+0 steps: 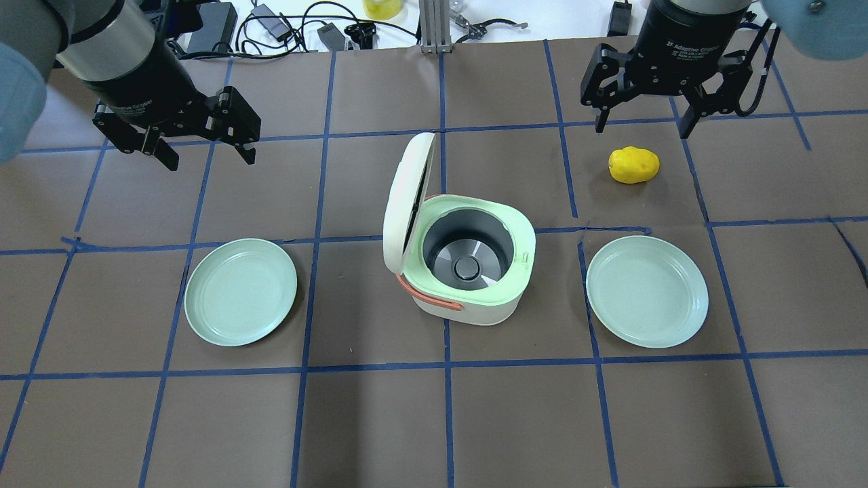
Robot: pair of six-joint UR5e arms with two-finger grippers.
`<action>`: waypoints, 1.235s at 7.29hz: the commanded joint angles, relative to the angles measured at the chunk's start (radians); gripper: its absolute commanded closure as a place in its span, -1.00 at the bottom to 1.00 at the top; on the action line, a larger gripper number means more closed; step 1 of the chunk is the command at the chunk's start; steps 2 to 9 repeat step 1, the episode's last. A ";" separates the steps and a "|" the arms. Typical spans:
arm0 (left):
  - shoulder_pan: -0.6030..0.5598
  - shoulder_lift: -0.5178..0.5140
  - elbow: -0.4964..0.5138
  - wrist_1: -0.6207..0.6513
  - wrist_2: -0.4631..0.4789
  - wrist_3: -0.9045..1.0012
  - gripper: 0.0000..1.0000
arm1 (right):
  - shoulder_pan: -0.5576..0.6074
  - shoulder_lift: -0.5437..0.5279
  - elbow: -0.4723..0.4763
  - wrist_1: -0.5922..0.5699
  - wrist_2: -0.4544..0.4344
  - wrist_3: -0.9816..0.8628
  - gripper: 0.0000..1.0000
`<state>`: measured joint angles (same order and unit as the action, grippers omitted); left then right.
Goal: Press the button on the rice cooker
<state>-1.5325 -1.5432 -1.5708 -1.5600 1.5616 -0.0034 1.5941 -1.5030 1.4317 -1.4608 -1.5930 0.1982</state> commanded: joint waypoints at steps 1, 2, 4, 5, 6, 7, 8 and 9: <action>0.000 0.000 0.000 0.000 0.000 0.000 -1.00 | 0.000 0.000 0.003 0.002 -0.001 0.001 -1.00; 0.000 0.000 0.000 0.000 0.000 0.000 -1.00 | 0.000 0.000 0.003 0.002 -0.001 0.001 -1.00; 0.000 0.000 0.000 0.000 0.000 0.000 -1.00 | 0.000 0.000 0.003 0.002 -0.001 0.001 -1.00; 0.000 0.000 0.000 0.000 0.000 0.000 -1.00 | 0.000 0.000 0.003 0.002 -0.001 0.001 -1.00; 0.000 0.000 0.000 0.000 0.000 0.000 -1.00 | 0.000 0.000 0.003 0.002 -0.001 0.001 -1.00; 0.000 0.000 0.000 0.000 0.000 0.000 -1.00 | 0.000 0.000 0.003 0.002 -0.001 0.001 -1.00; 0.000 0.000 0.000 0.000 0.000 0.000 -1.00 | 0.000 0.000 0.003 0.002 -0.001 0.001 -1.00; 0.000 0.000 0.000 0.000 0.000 0.000 -1.00 | 0.000 0.000 0.003 0.002 -0.001 0.001 -1.00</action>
